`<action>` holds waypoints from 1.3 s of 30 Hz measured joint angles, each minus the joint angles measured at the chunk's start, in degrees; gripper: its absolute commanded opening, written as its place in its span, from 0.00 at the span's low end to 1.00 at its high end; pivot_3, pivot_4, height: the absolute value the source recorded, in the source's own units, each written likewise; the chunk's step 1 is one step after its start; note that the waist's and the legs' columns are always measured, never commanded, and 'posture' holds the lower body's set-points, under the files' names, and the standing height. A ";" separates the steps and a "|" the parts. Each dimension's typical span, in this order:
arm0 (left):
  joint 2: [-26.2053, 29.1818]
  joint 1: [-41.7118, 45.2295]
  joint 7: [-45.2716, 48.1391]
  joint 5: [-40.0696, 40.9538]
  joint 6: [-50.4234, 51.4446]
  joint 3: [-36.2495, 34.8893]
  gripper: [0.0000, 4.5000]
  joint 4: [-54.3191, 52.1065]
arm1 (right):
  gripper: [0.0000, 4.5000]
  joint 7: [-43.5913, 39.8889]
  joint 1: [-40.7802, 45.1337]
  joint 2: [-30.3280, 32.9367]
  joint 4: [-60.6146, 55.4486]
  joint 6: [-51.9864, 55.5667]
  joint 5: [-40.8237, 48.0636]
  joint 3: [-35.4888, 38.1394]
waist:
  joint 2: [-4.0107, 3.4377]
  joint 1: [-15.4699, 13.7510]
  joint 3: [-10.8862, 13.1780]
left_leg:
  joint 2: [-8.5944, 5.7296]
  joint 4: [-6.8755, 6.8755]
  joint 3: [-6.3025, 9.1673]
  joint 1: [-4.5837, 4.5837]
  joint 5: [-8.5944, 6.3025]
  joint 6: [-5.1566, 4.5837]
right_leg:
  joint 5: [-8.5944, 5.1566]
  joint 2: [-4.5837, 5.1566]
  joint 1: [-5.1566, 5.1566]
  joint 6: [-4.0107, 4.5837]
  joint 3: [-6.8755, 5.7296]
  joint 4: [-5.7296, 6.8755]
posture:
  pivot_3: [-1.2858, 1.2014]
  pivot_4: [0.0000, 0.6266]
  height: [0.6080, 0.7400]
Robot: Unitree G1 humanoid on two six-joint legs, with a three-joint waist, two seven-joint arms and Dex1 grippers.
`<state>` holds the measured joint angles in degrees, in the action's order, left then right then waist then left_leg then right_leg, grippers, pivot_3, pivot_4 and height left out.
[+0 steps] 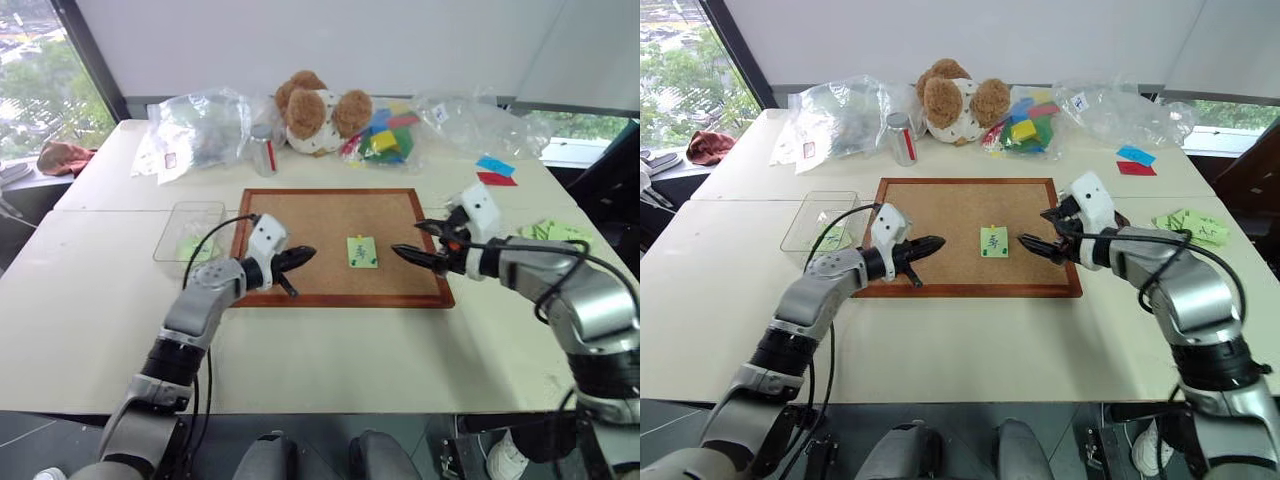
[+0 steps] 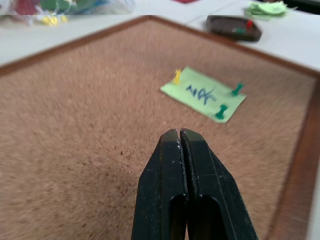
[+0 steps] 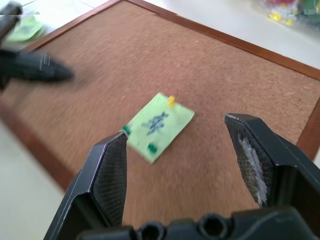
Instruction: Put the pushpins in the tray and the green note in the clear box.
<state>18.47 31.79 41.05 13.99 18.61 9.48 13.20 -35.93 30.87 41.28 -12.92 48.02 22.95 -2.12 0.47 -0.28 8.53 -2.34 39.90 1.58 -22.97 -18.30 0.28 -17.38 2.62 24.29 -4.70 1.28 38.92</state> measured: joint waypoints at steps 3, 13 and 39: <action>-1.20 0.12 0.00 -1.67 -2.49 0.46 0.01 4.61 | 0.75 0.89 3.10 -2.78 4.62 -0.47 -2.34 -2.92 | 0.00 -0.01 0.00 | 0.00 0.00 -0.01 -0.05 0.01 0.01 | 0.00 0.00 0.06 0.00 -0.01 0.01 | 0.52 0.24 1.00; -2.00 0.87 -0.02 -3.51 -7.29 0.11 0.00 9.08 | 0.34 1.17 12.47 -13.68 24.95 -9.18 -9.51 -8.35 | -0.04 0.18 -0.04 | -0.01 0.07 -0.02 -0.03 0.04 0.07 | 0.00 0.00 0.07 0.00 -0.02 0.14 | 0.52 0.24 1.00; -1.66 -1.44 -1.26 -4.06 -5.48 -1.51 0.00 5.69 | 0.01 -1.40 18.69 -21.73 48.25 -22.17 -16.13 -8.07 | -0.07 1.34 -0.06 | -0.01 0.00 0.00 0.05 0.06 0.11 | 0.01 0.00 0.05 0.00 -0.04 0.19 | 0.52 0.24 1.00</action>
<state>16.81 30.35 39.79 9.93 13.13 7.97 18.90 -37.32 49.56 19.55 35.33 25.85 6.82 -10.18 0.40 1.06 8.47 -2.35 39.90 1.58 -22.92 -18.24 0.38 -17.38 2.62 24.34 -4.70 1.24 39.11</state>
